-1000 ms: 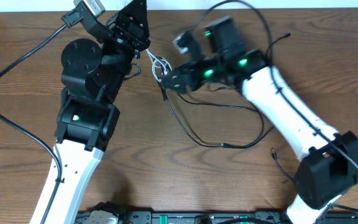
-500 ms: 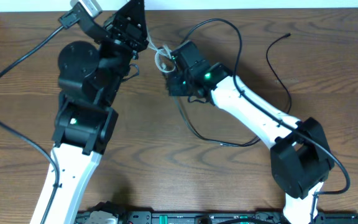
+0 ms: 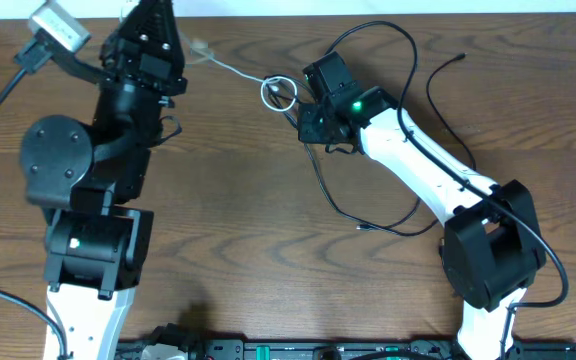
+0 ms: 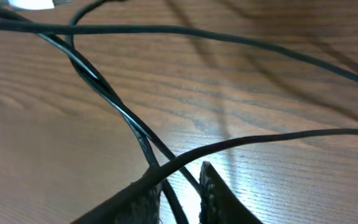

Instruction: Untangle cables

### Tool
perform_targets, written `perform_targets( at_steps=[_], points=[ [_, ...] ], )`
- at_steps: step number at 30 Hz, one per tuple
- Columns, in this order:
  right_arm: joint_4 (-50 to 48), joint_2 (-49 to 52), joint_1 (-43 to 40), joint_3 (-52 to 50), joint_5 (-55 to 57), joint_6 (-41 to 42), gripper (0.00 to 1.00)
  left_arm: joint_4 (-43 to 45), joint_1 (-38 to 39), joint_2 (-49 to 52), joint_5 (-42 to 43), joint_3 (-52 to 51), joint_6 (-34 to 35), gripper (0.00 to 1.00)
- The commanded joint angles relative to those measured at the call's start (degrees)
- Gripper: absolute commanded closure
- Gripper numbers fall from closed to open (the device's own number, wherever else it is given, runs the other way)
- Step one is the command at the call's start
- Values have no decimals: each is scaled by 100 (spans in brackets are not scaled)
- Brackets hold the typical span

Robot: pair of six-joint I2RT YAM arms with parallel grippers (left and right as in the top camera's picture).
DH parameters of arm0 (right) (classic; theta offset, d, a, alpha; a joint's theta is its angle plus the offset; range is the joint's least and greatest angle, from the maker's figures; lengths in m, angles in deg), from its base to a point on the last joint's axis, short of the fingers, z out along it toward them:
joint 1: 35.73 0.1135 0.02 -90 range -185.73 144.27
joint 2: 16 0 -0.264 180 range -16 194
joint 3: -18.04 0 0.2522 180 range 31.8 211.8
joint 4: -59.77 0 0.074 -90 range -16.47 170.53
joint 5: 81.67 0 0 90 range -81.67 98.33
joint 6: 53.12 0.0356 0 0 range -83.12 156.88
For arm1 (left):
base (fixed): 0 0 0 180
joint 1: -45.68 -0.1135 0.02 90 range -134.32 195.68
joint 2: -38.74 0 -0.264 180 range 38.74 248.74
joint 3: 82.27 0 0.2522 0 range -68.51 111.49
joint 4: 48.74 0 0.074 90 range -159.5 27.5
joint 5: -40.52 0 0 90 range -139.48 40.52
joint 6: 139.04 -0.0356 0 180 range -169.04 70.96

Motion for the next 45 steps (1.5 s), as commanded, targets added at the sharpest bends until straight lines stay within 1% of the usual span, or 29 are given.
perform_targets(
  at_steps=[1, 5, 6, 7, 8, 9, 11, 14, 17, 21, 23, 27, 29, 32, 38, 45],
  points=[
    [83, 114, -214, 11, -79, -407, 80, 46, -177, -142, -31, 153, -140, 93],
    [98, 205, -501, 11, -485, -717, 81, 39, -297, -310, -11, 214, -151, 93],
    [96, 232, -568, 11, -605, -809, 82, 33, -321, -358, -11, 216, -199, 93],
    [85, 251, -643, 11, -798, -968, 87, -4, -334, -400, -11, 216, -271, 92],
    [72, 262, -721, 11, -1043, -1215, 95, -109, -337, -446, -13, 216, -341, 93],
    [59, 262, -761, 11, -1182, -1379, 99, -221, -337, -466, -13, 216, -398, 93],
    [31, 260, -835, 13, -1541, -1906, 99, -656, -339, -490, -17, 214, -450, 93],
    [50, 260, -850, 13, -1858, -2365, 99, -1416, -337, -446, -13, 214, -531, 93],
    [181, 205, -874, 13, -2085, -2732, 99, -2179, -337, -330, -13, 214, -811, 92],
    [428, 37, -1117, 13, -2085, -2763, 99, -2719, -337, -219, -37, 214, -1539, 92],
    [573, -24, -1327, 13, -2090, -2758, 99, -2863, -358, -205, -127, 214, -1722, 93],
    [831, -31, -1766, 13, -2133, -2752, 99, -3248, -505, -201, -380, 214, -1808, 93],
    [929, -31, -2004, 13, -2146, -2736, 99, -3519, -601, -179, -380, 214, -1932, 93],
    [992, -31, -2264, 13, -2387, -2750, 99, -4109, -721, -70, -407, 214, -2157, 92],
    [1040, -31, -2411, 13, -2949, -3036, 99, -5296, -772, 522, -885, 214, -2275, 93],
    [1292, -31, -2409, 13, -2990, -3281, 99, -5751, -769, 1521, -901, 214, -2664, 93]
  ],
)
